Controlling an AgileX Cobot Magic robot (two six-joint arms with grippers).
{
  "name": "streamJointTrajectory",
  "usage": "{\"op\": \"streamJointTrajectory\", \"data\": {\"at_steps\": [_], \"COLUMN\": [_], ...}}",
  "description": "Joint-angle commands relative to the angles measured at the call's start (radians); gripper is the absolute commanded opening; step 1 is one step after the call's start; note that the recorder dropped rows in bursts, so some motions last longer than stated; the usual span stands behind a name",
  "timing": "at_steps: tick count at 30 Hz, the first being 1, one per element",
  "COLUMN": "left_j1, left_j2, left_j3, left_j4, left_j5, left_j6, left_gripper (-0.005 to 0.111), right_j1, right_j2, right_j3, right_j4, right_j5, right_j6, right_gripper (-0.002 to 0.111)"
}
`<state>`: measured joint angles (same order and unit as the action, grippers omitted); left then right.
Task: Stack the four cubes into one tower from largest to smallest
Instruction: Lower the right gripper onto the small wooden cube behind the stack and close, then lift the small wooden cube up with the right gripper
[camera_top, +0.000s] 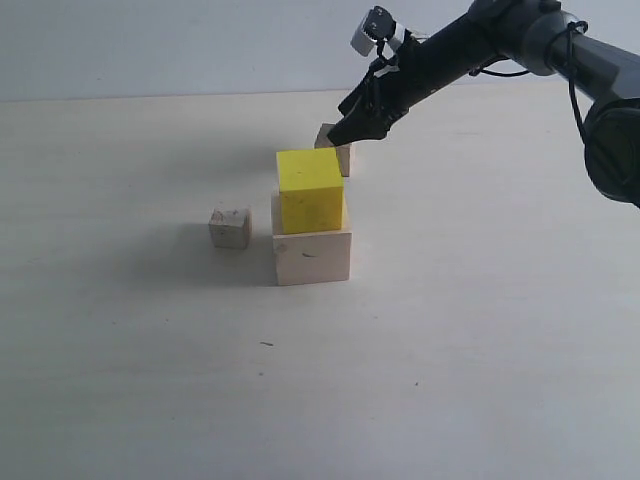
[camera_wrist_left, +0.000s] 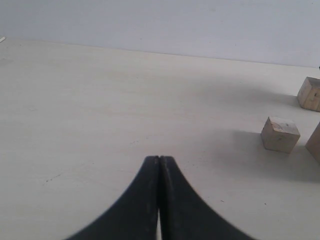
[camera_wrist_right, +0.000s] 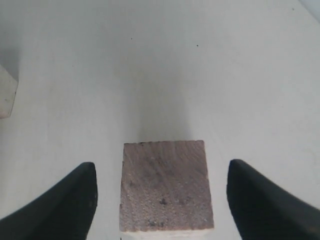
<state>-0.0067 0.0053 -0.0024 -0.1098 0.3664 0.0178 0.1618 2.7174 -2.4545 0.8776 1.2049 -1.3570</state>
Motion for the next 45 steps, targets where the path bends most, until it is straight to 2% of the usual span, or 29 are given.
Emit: {"op": "streamJointTrajectory", "data": {"at_steps": [1, 19, 21, 23, 24, 26, 28, 32, 40, 45], "left_j1": [-0.006, -0.006, -0.006, -0.006, -0.006, -0.006, -0.006, -0.006, -0.006, -0.006], "left_j2": [-0.005, -0.005, -0.005, -0.005, -0.005, -0.005, -0.005, -0.005, -0.005, -0.005], "left_j3": [0.002, 0.002, 0.002, 0.002, 0.002, 0.002, 0.002, 0.002, 0.002, 0.002], "left_j4": [0.002, 0.002, 0.002, 0.002, 0.002, 0.002, 0.002, 0.002, 0.002, 0.002], "left_j5": [-0.009, -0.009, -0.009, -0.009, -0.009, -0.009, -0.009, -0.009, -0.009, -0.009], "left_j6": [0.004, 0.004, 0.004, 0.004, 0.004, 0.004, 0.004, 0.004, 0.004, 0.004], "left_gripper": [0.0, 0.0, 0.0, 0.0, 0.0, 0.0, 0.0, 0.0, 0.0, 0.0], "right_j1": [0.0, 0.0, 0.0, 0.0, 0.0, 0.0, 0.0, -0.01, -0.066, -0.088], "right_j2": [0.002, 0.058, 0.058, 0.058, 0.049, 0.031, 0.005, -0.08, -0.274, -0.345], "right_j3": [-0.005, -0.005, -0.005, -0.005, -0.005, -0.005, -0.005, -0.005, -0.005, -0.005], "right_j4": [0.013, 0.003, 0.013, 0.013, 0.006, -0.007, -0.041, -0.164, -0.174, -0.083], "right_j5": [-0.003, -0.007, -0.01, -0.008, 0.007, 0.016, 0.016, 0.016, 0.016, 0.016], "right_j6": [-0.006, 0.018, 0.018, 0.018, 0.026, 0.052, 0.088, 0.166, 0.19, 0.316], "right_gripper": [0.069, 0.068, 0.062, 0.045, 0.03, 0.012, 0.0, 0.0, 0.0, 0.0]}}
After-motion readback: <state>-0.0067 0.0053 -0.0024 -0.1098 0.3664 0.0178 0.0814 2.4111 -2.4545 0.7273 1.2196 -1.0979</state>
